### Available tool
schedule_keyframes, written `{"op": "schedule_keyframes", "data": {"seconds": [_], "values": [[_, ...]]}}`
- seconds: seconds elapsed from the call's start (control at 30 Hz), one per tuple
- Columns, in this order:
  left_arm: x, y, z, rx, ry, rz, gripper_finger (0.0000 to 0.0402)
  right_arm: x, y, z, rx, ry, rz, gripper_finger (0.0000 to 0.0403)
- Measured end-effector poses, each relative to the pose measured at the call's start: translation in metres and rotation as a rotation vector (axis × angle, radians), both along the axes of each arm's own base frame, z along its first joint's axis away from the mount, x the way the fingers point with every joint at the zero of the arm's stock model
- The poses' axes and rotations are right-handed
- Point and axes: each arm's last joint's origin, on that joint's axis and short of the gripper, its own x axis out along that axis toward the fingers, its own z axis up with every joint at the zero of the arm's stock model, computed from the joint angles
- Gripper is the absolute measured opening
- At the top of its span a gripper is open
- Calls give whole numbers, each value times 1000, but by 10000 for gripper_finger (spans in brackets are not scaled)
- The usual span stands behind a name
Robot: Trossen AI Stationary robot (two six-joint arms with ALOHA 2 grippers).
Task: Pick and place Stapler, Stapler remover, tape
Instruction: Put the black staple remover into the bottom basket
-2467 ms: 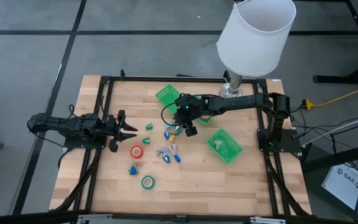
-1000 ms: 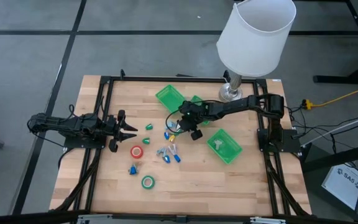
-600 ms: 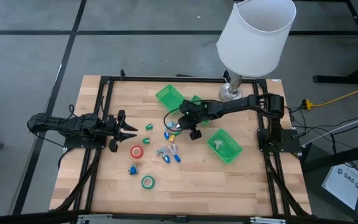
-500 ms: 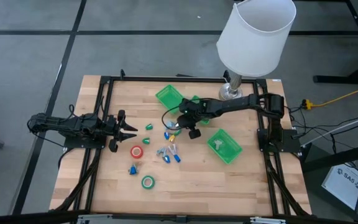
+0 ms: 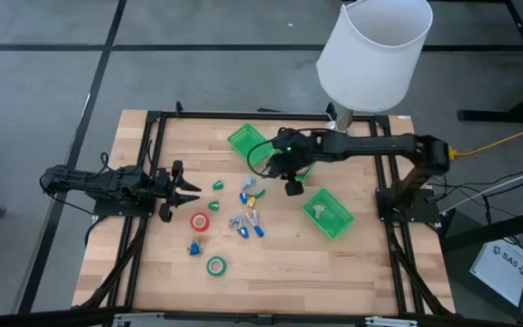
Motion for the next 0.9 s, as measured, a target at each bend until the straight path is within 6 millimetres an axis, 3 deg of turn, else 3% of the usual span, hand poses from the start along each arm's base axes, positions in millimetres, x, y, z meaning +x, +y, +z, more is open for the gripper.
{"op": "schedule_keyframes", "data": {"seconds": [0.17, 0.3, 0.63, 0.9], "values": [[0, 0, 0, 0, 1, 0, 107, -25, 4, 18, 17, 42, -12, 32], [0, 0, 0, 0, 1, 0, 107, -51, 9, 21, 53, 43, -58, 36], [0, 0, 0, 0, 0, 0, 107, -123, 36, 9, 230, 61, -279, 36], [0, 0, 0, 0, 0, 0, 107, -157, 68, -3, 367, 148, -340, 39]]}}
